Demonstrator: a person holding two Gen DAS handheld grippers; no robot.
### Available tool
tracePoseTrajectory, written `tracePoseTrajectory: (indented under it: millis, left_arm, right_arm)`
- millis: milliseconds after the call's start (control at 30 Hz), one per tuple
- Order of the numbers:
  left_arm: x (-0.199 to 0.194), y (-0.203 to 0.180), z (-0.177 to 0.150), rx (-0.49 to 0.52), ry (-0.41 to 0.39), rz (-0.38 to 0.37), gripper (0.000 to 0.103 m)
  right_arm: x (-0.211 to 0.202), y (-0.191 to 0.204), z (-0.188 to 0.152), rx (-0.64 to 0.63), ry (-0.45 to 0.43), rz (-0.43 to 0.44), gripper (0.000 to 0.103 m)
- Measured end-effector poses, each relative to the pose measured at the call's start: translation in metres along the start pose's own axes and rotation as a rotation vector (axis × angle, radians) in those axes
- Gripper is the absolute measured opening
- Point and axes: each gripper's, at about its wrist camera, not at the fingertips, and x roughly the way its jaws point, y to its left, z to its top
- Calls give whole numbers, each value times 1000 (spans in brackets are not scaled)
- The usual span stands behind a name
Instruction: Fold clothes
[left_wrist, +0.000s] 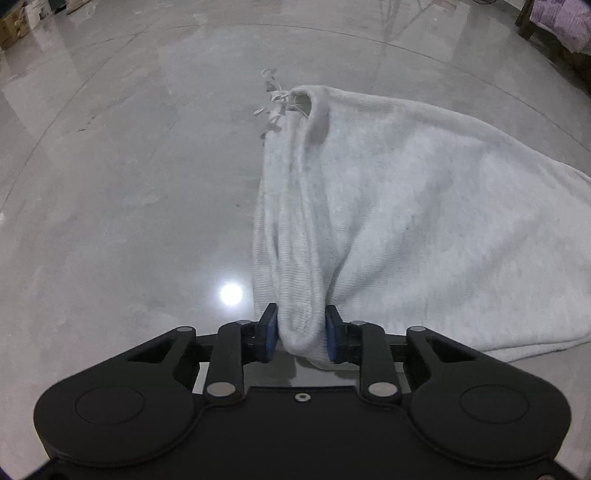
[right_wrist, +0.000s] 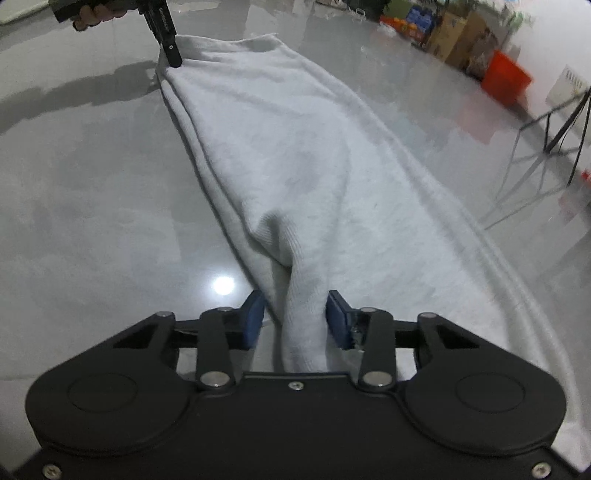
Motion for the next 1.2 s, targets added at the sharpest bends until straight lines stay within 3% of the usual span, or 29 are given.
tracePoseTrajectory:
  millis: [100,167,233,333,433,533,567,667,767,900,1067,1200]
  left_arm:
    - [-2,9,0,16,8,43,28]
    - [-5,14,0,41,23,74,45]
    - [-16,14,4,93,-31,141,64]
    - [-32,4,15,206,-151,213,69]
    - [-50,-39,26,612,-377,223,70]
    - [-48,-89,19,1034,-524,193,71]
    - [-46,-113,15,1204,-579,160,72]
    - [-40,-190,19,1444,-676,-10,73]
    - [-29,-285,26,1593,-758,-200,73]
    - [1,-410,21,1744,-811,-298,73]
    - [34,-497,11,1850,-784,-352,75]
    - [37,-525,26,1816,-633,-442,72]
  right_arm:
    - [-2,9,2,1,-26,35,43]
    - [-7,14,4,-6,-49,41,45]
    - [-14,15,5,-12,-67,42,66]
    - [-31,7,5,-11,-98,24,70]
    - [-50,-43,-7,32,-77,-92,71]
    - [-56,-101,-27,100,-18,-194,70]
    - [-56,-120,-34,124,4,-225,70]
    - [-44,-153,-46,145,65,-240,70]
    - [-28,-171,-53,136,122,-219,66]
    - [-15,-177,-56,68,176,-188,66]
    - [-25,-176,-69,71,164,-199,72]
    - [-36,-177,-87,98,149,-204,80]
